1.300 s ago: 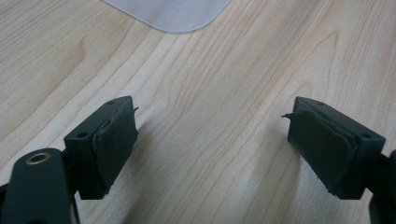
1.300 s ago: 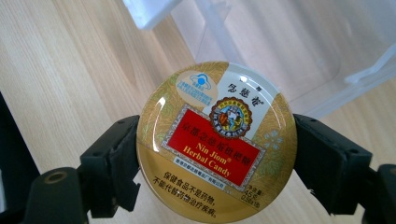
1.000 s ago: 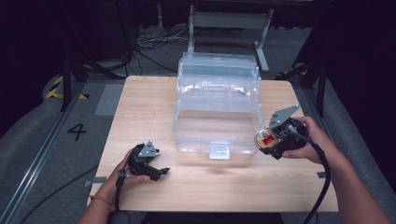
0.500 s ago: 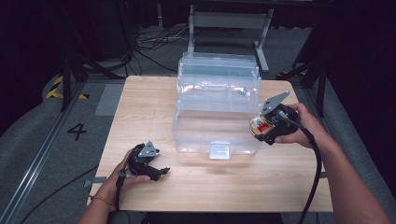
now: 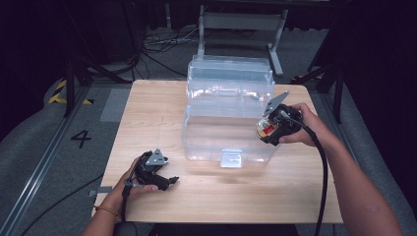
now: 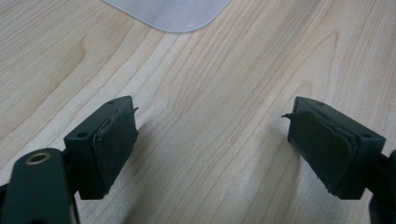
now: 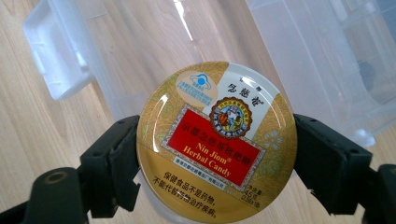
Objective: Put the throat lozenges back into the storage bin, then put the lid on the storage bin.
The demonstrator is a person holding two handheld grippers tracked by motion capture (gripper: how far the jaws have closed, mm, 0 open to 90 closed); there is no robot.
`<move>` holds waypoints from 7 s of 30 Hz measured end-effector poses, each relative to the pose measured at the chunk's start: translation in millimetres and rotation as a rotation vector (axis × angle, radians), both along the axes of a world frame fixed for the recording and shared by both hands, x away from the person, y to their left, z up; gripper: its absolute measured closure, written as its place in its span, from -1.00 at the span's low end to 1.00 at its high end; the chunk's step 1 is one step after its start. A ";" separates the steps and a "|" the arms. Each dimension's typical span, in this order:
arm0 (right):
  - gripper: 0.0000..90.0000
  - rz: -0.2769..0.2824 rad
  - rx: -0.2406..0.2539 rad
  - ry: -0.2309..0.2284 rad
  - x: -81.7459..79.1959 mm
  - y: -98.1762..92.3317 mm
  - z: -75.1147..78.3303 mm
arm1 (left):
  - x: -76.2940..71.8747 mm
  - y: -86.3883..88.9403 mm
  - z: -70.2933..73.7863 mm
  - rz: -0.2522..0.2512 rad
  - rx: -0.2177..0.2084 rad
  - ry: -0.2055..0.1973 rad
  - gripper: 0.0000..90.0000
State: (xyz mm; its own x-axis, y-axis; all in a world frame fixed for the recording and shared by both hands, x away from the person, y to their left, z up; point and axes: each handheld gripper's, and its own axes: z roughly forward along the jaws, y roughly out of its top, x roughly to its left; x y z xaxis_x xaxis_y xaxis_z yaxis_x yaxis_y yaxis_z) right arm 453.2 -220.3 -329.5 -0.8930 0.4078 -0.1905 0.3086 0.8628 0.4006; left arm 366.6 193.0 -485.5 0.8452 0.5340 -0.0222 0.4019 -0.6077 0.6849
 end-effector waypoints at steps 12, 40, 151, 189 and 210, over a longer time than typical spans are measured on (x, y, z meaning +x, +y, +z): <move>-0.55 0.017 -0.065 0.040 17.5 6.2 -27.7 | 0.1 0.0 0.1 -0.001 0.001 -0.001 -0.64; -0.55 0.004 -0.092 0.081 24.6 -4.1 -52.0 | 0.0 -0.1 0.0 0.000 0.001 -0.002 -0.64; -0.04 -0.128 0.281 -0.197 100.2 4.7 27.0 | 42.3 -96.4 86.1 -0.072 0.065 -0.137 -0.09; 0.79 0.041 -0.040 -0.171 112.5 46.1 35.8 | 47.1 -117.2 75.2 -0.165 0.151 -0.079 0.53; 0.89 0.062 0.020 -0.200 101.1 43.0 34.5 | 47.0 -117.1 74.5 -0.143 0.132 -0.064 0.52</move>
